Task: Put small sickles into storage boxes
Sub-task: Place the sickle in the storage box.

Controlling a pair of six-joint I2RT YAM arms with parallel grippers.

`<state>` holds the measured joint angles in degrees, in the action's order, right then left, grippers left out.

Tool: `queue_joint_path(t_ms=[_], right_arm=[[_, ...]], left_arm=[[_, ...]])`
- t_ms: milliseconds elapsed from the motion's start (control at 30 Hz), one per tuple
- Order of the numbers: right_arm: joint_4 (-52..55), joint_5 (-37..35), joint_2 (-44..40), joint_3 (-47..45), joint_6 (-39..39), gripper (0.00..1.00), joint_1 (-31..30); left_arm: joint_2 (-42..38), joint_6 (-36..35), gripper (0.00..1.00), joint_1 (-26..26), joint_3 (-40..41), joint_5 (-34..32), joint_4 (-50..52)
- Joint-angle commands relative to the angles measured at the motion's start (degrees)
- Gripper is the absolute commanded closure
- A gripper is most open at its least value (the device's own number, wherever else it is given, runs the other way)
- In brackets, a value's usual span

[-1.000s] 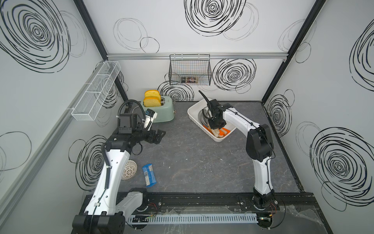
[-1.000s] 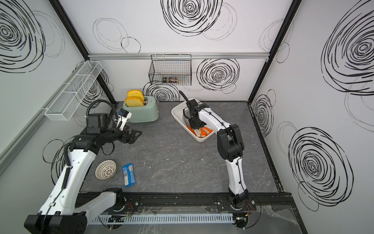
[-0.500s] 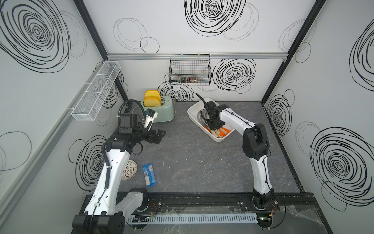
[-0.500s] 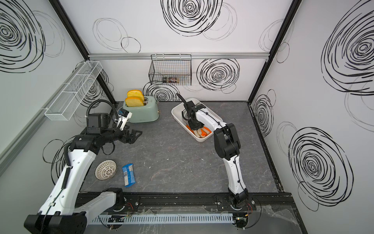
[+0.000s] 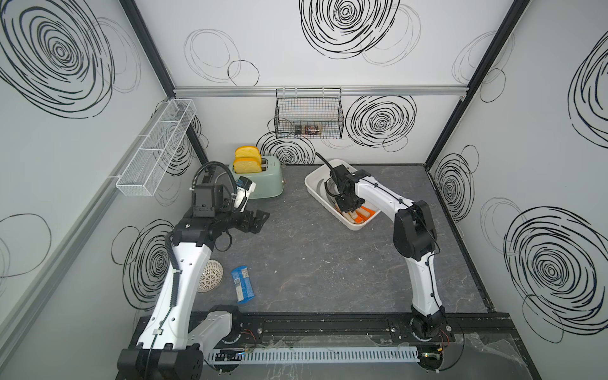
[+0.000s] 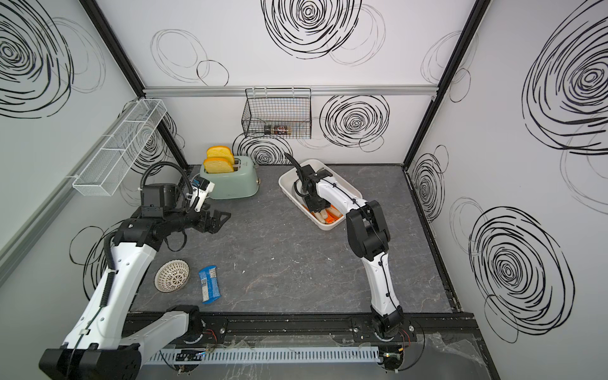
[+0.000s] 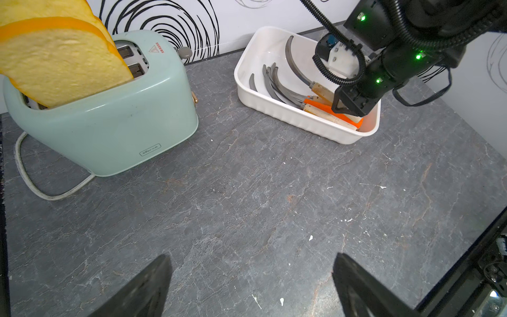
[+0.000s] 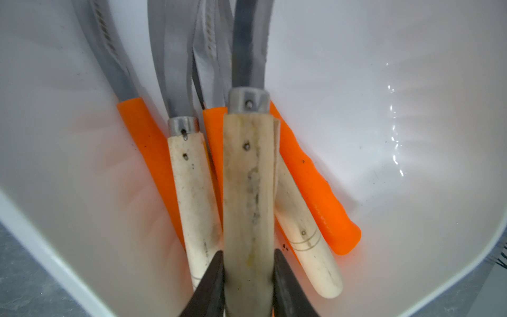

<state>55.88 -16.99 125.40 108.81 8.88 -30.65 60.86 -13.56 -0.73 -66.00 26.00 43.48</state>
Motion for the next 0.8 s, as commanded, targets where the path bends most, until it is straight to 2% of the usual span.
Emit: queue_joint_path(t_ms=[0, 500, 767], right_arm=[[1.0, -1.4, -0.8, 1.3, -0.2, 0.66, -0.3], [-1.0, 1.7, -5.9, 0.1, 0.3, 0.60, 0.1], [-7.4, 9.0, -14.9, -5.7, 2.9, 0.59, 3.0]], left_arm=[[0.2, -0.7, 0.04, 0.5, -0.1, -0.2, -2.0], [-0.3, 1.6, 0.04, 0.6, 0.4, -4.2, -6.3], [-1.2, 5.2, 0.04, 0.6, 2.3, -8.1, -13.3]])
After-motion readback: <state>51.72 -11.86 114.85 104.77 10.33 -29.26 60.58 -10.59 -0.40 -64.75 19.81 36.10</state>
